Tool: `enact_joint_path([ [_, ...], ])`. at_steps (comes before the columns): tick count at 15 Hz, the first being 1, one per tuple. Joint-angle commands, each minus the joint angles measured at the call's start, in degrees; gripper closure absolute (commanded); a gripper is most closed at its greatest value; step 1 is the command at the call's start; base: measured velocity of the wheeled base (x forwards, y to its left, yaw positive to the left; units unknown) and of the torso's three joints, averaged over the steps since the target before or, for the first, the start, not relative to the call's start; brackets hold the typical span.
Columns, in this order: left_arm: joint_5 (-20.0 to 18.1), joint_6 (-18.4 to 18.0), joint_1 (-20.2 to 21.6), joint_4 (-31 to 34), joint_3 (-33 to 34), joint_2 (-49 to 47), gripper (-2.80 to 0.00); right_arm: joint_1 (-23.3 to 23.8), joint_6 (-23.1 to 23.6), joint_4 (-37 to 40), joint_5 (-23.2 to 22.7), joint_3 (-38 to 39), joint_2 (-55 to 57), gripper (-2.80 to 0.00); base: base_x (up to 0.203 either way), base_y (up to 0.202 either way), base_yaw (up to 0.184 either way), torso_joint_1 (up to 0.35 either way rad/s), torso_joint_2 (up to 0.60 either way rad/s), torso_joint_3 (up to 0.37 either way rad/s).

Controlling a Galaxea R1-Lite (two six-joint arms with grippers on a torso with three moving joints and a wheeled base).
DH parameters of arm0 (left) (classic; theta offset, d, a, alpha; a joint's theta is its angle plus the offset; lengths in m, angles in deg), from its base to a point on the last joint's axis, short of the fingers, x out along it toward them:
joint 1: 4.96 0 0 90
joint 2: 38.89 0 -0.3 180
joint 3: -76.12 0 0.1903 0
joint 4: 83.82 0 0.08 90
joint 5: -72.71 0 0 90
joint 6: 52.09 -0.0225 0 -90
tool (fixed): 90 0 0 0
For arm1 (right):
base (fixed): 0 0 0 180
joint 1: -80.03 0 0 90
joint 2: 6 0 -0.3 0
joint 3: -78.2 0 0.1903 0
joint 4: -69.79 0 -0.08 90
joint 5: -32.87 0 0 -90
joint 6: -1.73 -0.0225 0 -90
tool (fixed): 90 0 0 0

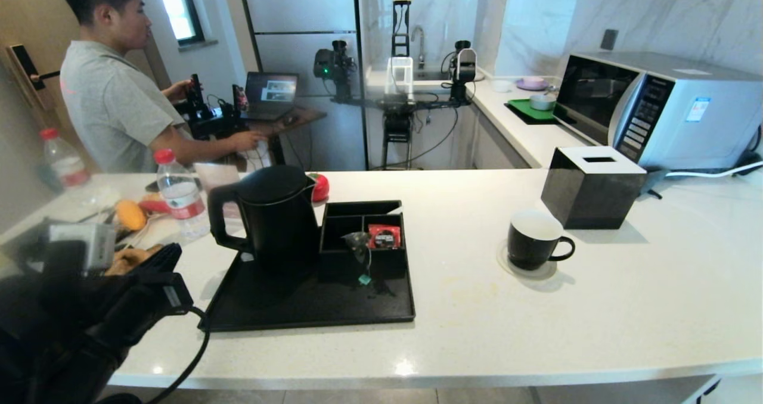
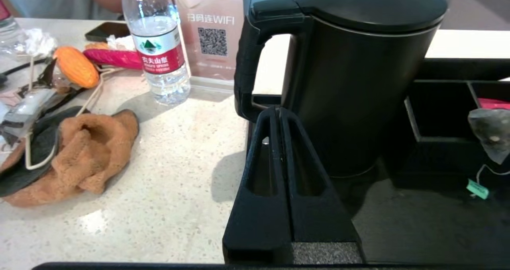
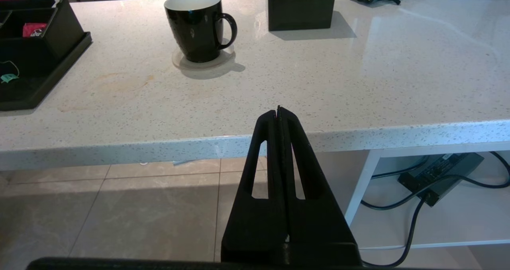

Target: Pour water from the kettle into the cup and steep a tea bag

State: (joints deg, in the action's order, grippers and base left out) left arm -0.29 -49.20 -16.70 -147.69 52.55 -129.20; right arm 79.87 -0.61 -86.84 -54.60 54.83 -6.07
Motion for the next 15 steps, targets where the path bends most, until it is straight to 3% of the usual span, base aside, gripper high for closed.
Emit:
enact_joint_path([
  [1, 0.0, 0.0, 0.0, -1.9, 0.2, 0.8, 0.0, 0.0, 0.0, 0.0, 0.0, 0.0, 0.1, 0.0, 0.0, 0.0, 0.0, 0.0, 0.0, 0.0],
  [6, -1.0, -0.1, -1.8, -2.0, 0.2, -1.1, 0.0, 0.0, 0.0, 0.0, 0.0, 0.0, 0.1, 0.0, 0.0, 0.0, 0.0, 0.0, 0.0, 0.0],
  [11, -2.5, -1.1, -3.6, -1.9, 0.2, 5.6, 0.0, 0.0, 0.0, 0.0, 0.0, 0.0, 0.1, 0.0, 0.0, 0.0, 0.0, 0.0, 0.0, 0.0],
  [15, -2.5, -3.8, -3.7, 7.4, 0.2, 16.8, 0.0, 0.0, 0.0, 0.0, 0.0, 0.0, 0.1, 0.0, 0.0, 0.0, 0.0, 0.0, 0.0, 0.0],
])
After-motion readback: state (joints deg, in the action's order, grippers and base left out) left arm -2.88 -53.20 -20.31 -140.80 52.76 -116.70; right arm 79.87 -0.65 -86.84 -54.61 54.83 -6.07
